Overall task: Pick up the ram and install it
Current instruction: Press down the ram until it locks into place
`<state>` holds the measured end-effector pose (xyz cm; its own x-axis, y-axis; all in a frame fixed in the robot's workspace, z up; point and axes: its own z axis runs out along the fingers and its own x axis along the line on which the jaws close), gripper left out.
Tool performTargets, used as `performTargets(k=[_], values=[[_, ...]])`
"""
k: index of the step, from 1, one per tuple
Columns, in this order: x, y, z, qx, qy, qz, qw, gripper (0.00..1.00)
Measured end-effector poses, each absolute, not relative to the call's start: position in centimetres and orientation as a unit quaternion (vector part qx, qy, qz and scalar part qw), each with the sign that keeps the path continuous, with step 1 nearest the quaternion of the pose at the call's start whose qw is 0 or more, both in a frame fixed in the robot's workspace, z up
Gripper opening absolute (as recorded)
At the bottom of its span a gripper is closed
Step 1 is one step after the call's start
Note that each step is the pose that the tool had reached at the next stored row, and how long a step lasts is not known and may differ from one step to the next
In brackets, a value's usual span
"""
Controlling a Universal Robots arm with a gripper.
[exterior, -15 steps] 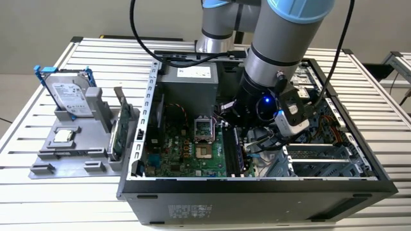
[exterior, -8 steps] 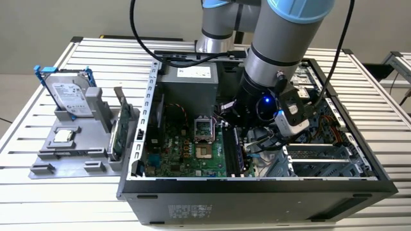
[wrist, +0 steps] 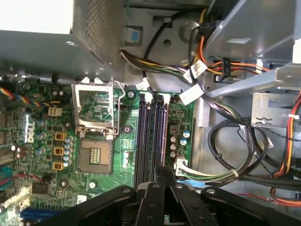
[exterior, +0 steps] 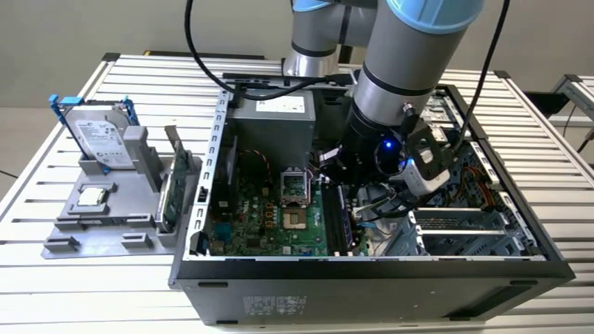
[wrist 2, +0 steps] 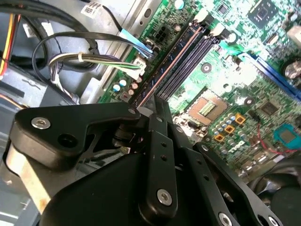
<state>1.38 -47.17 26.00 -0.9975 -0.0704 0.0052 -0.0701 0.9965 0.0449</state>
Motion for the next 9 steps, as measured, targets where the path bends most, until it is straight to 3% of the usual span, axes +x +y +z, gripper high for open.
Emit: performTargets(k=[9], values=[[1.38,-47.17,25.96,0.112,-0.993,-0.022,0.005,0.00]])
